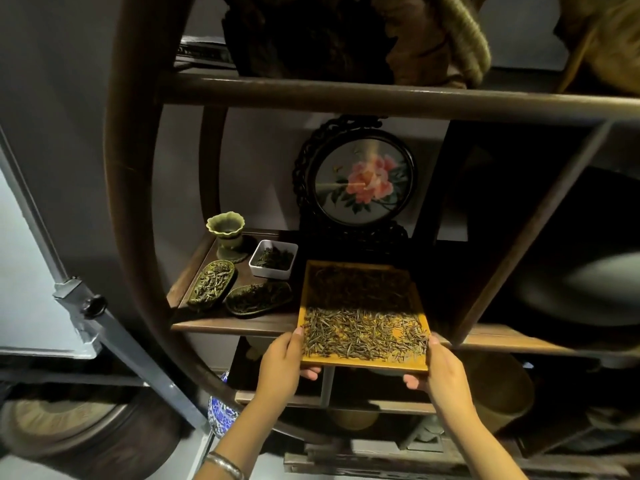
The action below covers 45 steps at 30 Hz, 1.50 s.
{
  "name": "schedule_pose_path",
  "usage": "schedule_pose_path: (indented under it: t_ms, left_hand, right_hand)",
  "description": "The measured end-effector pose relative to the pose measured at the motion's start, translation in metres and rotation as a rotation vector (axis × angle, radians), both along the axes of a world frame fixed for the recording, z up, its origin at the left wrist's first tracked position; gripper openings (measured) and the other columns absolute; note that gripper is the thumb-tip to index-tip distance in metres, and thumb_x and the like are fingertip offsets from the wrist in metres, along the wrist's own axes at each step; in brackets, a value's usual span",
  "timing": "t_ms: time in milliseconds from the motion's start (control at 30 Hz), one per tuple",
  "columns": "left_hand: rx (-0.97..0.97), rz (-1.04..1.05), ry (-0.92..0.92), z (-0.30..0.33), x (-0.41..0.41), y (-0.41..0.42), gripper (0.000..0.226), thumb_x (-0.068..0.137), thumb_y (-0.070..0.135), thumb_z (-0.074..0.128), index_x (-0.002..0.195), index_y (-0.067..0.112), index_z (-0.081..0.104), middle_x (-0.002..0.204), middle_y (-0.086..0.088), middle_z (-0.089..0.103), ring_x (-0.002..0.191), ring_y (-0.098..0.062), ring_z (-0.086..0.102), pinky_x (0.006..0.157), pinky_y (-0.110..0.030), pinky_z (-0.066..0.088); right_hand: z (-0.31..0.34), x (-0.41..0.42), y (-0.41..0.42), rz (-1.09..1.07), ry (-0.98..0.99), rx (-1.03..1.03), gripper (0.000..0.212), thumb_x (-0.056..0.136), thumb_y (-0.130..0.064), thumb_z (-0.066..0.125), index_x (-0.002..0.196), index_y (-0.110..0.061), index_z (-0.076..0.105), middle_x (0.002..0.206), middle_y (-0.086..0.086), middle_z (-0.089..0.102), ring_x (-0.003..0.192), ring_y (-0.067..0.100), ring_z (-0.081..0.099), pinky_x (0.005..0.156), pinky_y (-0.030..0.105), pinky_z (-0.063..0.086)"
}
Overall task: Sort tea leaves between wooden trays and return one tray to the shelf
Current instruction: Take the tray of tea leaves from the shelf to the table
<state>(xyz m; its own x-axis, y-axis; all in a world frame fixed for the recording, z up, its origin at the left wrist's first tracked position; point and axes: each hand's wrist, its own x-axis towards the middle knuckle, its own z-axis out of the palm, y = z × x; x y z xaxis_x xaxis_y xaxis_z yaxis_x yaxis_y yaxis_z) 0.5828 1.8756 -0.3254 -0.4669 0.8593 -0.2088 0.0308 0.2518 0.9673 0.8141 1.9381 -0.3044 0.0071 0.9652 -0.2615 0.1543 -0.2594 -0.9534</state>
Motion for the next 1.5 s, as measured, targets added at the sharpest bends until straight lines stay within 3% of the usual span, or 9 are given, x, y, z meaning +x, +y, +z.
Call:
schedule_pose_path:
  t_ms: [200,400,767,900,967,1100,1200,1367,1500]
  left_hand:
    - [0.087,-0.04,0.017,0.009,-0.013,-0.019,0.038,0.1,0.035,0.041,0.093,0.007,0.066,0.077,-0.007,0.075,0.061,-0.026,0.071,0.058,-0.038,0.06]
    - [0.124,0.06,0.018,0.027,-0.027,-0.054,0.034,0.1,0.019,0.043,0.072,0.027,0.061,0.061,0.013,0.063,0.055,0.006,0.058,0.051,-0.006,0.044]
    - [0.12,0.341,-0.114,0.04,-0.052,-0.182,0.027,0.101,0.022,0.042,0.097,0.002,0.061,0.073,-0.021,0.066,0.05,-0.026,0.062,0.04,-0.031,0.051]
    - [0.102,0.524,-0.098,0.046,-0.068,-0.238,0.028,0.101,0.022,0.043,0.097,0.004,0.064,0.089,-0.027,0.068,0.076,-0.042,0.068,0.061,-0.045,0.058]
    - [0.088,0.635,-0.077,0.05,-0.076,-0.27,0.028,0.101,0.024,0.042,0.097,0.01,0.065,0.09,-0.022,0.07,0.077,-0.037,0.071,0.064,-0.041,0.059]
    - [0.046,0.875,-0.05,0.052,-0.09,-0.338,0.027,0.1,0.027,0.041,0.094,0.016,0.066,0.092,-0.012,0.071,0.085,-0.027,0.069,0.073,-0.039,0.054]
    - [0.057,1.035,-0.06,0.056,-0.099,-0.393,0.026,0.1,0.025,0.043,0.092,0.017,0.066,0.094,-0.009,0.071,0.09,-0.023,0.067,0.078,-0.039,0.049]
    - [0.099,1.327,-0.036,0.073,-0.111,-0.492,0.022,0.098,0.026,0.046,0.09,0.021,0.065,0.081,0.007,0.071,0.066,0.002,0.068,0.05,-0.013,0.049]
    - [0.089,1.472,0.027,0.088,-0.121,-0.574,0.03,0.098,0.033,0.046,0.117,0.017,0.063,0.113,-0.005,0.067,0.108,-0.02,0.062,0.1,-0.04,0.045]
  right_hand:
    - [0.009,-0.005,-0.012,0.046,-0.016,0.108,0.037,0.103,-0.033,0.032,0.093,-0.021,0.065,0.079,0.004,0.075,0.063,0.02,0.07,0.048,0.028,0.054]
    - [0.025,-0.02,-0.033,0.156,-0.069,0.191,0.028,0.102,-0.021,0.04,0.085,-0.018,0.062,0.066,0.005,0.07,0.056,0.017,0.066,0.045,0.022,0.053]
    - [0.041,-0.093,-0.098,0.246,0.18,-0.05,0.035,0.101,-0.024,0.039,0.079,-0.005,0.059,0.047,0.016,0.06,0.042,0.03,0.05,0.03,0.027,0.041]
    - [0.048,-0.135,-0.13,0.389,0.207,-0.047,0.035,0.101,-0.024,0.041,0.076,-0.009,0.062,0.042,0.011,0.061,0.045,0.031,0.05,0.043,0.03,0.042]
    - [0.049,-0.159,-0.146,0.513,0.213,-0.002,0.036,0.1,-0.024,0.043,0.078,-0.007,0.066,0.051,0.013,0.067,0.043,0.03,0.055,0.039,0.027,0.045]
    - [0.044,-0.209,-0.181,0.767,0.182,0.004,0.037,0.1,-0.024,0.044,0.088,-0.001,0.07,0.065,0.013,0.072,0.071,0.037,0.065,0.07,0.042,0.052]
    - [0.048,-0.251,-0.22,1.007,0.168,-0.065,0.046,0.101,-0.025,0.039,0.099,0.015,0.061,0.069,0.039,0.06,0.056,0.045,0.057,0.049,0.045,0.05]
    - [0.059,-0.328,-0.307,1.159,0.215,-0.117,0.037,0.098,-0.026,0.046,0.08,0.0,0.065,0.05,0.013,0.064,0.032,0.018,0.057,0.03,0.024,0.043]
    - [0.069,-0.386,-0.392,1.366,0.257,-0.074,0.042,0.102,-0.028,0.035,0.082,0.001,0.06,0.047,0.012,0.056,0.034,0.019,0.052,0.029,0.023,0.039]
